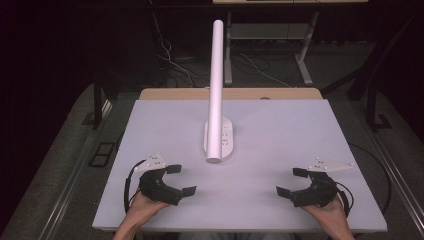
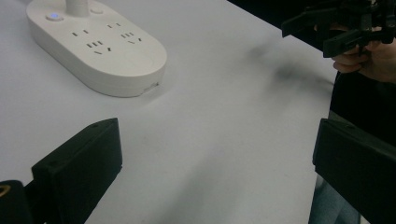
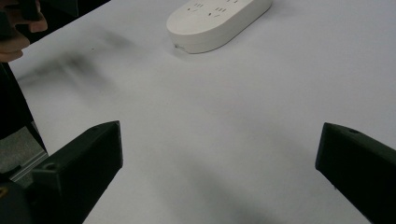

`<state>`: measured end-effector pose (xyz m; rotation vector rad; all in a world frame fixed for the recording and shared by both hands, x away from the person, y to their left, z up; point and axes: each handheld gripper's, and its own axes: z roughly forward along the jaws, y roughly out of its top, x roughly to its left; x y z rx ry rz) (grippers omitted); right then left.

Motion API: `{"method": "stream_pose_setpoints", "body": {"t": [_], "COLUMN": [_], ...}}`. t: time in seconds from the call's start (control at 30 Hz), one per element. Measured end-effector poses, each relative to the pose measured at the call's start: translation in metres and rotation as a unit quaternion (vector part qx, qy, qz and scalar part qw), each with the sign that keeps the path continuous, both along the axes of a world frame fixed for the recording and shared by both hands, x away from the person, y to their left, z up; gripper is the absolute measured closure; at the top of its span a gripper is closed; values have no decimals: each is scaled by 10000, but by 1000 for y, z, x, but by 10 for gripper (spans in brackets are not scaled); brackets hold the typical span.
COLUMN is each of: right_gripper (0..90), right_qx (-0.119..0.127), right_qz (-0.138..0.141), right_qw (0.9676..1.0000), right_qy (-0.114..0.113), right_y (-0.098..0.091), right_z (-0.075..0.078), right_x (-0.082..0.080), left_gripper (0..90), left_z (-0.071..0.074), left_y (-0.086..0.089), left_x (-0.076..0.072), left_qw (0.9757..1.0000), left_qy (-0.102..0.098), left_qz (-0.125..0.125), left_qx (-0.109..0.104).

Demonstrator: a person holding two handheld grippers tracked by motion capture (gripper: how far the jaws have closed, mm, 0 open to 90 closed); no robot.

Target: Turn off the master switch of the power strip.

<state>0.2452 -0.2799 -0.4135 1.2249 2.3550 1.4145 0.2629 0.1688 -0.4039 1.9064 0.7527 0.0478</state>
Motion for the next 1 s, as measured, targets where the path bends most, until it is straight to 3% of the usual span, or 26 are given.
{"method": "stream_pose_setpoints", "body": {"t": [0.4,1.0], "right_gripper": [0,0], "right_qx": [-20,-32], "right_qz": [-43,-81], "right_qw": [10000,10000], "right_qy": [-30,-23], "right_y": [-3,-5], "right_z": [0,-1], "right_x": [1,1], "left_gripper": [25,28], "left_z": [12,26], "left_y": [-3,2], "left_x": [12,34], "left_qw": [9999,9996], "left_qy": [85,153], "left_qz": [-61,62], "left_qx": [135,232]}}
